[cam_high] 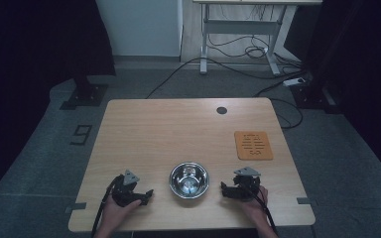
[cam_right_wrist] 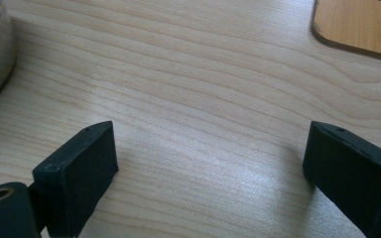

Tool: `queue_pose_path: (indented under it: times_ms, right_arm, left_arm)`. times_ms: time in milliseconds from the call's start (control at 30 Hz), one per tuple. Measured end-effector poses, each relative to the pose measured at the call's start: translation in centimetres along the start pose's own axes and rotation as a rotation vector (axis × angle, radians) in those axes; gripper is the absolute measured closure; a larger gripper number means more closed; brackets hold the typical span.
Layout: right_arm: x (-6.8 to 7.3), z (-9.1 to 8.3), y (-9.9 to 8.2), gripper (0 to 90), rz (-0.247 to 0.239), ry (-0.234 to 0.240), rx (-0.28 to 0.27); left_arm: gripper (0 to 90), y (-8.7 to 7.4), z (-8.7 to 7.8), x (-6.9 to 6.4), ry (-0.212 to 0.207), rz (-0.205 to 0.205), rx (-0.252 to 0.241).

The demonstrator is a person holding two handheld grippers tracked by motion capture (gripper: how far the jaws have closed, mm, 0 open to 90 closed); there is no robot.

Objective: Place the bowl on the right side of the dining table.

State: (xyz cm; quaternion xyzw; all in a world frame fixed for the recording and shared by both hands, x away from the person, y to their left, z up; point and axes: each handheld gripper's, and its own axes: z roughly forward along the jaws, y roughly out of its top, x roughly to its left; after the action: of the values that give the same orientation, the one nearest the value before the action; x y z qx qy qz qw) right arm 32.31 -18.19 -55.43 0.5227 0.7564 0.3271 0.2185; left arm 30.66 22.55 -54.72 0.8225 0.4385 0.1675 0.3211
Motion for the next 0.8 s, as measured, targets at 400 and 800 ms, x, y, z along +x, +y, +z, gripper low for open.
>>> queue_pose_path:
  times_ms: [400,800]
  right_arm:
    - [-0.4,-1.6,0.0,12.7,0.046,0.048,-0.034]
    - [-0.1,-3.0,1.4,13.6,0.051,0.113,-0.106]
  left_arm:
    - [3.8,0.4,0.4,0.1,-0.005,0.006,0.011]
    - [3.9,0.4,0.4,0.1,-0.003,0.004,0.011]
